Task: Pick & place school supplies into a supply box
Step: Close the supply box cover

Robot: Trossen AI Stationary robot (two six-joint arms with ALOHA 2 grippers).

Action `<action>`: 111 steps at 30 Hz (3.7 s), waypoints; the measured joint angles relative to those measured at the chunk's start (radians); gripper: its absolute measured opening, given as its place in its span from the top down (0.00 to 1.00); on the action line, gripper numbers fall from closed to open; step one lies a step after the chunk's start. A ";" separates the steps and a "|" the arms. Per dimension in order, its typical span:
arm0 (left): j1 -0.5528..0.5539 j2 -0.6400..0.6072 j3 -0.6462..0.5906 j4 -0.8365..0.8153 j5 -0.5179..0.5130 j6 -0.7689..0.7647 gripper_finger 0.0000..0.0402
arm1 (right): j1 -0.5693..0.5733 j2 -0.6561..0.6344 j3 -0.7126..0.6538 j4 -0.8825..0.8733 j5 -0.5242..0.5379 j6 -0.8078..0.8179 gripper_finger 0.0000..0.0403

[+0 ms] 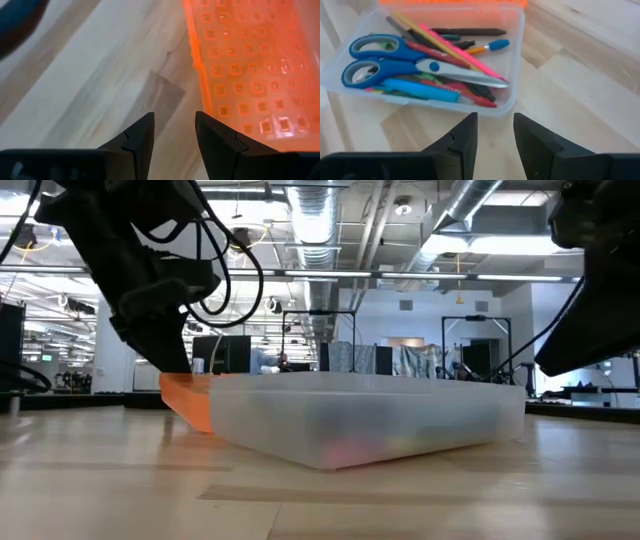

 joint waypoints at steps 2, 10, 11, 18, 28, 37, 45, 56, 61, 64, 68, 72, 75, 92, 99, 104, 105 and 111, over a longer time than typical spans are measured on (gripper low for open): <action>-0.008 0.004 0.000 -0.002 0.001 -0.010 0.66 | 0.008 0.000 0.000 -0.001 -0.016 -0.002 0.71; -0.037 0.004 0.000 -0.012 0.000 -0.043 0.66 | 0.038 0.092 -0.001 0.017 -0.070 0.037 0.71; -0.040 0.003 0.000 -0.014 0.000 -0.046 0.66 | 0.040 0.110 -0.001 0.035 -0.072 0.036 0.71; -0.066 0.004 0.000 -0.015 0.003 -0.055 0.66 | 0.036 0.177 0.001 0.154 -0.063 -0.021 0.71; -0.111 0.003 0.000 -0.021 0.024 -0.096 0.66 | -0.029 0.193 0.001 0.163 -0.023 -0.047 0.71; -0.182 0.003 0.000 -0.040 0.019 -0.186 0.66 | -0.087 0.193 0.001 0.167 -0.026 -0.168 0.71; -0.305 0.003 0.000 -0.083 -0.038 -0.360 0.66 | -0.139 0.193 0.001 0.168 -0.027 -0.226 0.71; -0.455 0.026 0.000 -0.087 -0.110 -0.591 0.66 | -0.233 0.191 0.002 0.171 -0.064 -0.311 0.71; -0.507 0.083 0.001 -0.043 -0.108 -0.668 0.66 | -0.258 0.191 0.002 0.177 -0.074 -0.353 0.71; -0.528 0.123 0.001 0.003 -0.110 -0.704 0.66 | -0.270 0.190 0.002 0.187 -0.085 -0.410 0.71; -0.551 0.169 0.001 0.077 -0.109 -0.734 0.66 | -0.278 0.189 0.002 0.188 -0.099 -0.460 0.71; -0.566 0.199 0.001 0.126 -0.126 -0.757 0.66 | -0.296 0.182 0.001 0.193 -0.125 -0.513 0.71; -0.577 0.201 0.001 0.134 -0.150 -0.785 0.66 | -0.315 0.182 0.001 0.199 -0.148 -0.557 0.71; -0.597 0.201 0.001 0.189 -0.184 -0.802 0.66 | -0.388 0.140 -0.001 0.263 -0.260 -0.829 0.78; -0.597 0.201 0.001 0.139 -0.099 -0.734 0.66 | -0.396 0.137 0.001 0.256 -0.328 -0.890 0.79; -0.596 0.197 0.005 0.091 -0.048 -0.651 0.66 | -0.388 0.137 0.002 0.237 -0.376 -0.930 0.79; -0.596 0.197 0.005 0.085 -0.047 -0.638 0.66 | -0.385 0.137 0.002 0.237 -0.384 -0.936 0.79; -0.580 0.197 0.005 0.019 -0.076 -0.566 0.66 | -0.355 0.136 0.002 0.236 -0.425 -0.940 0.79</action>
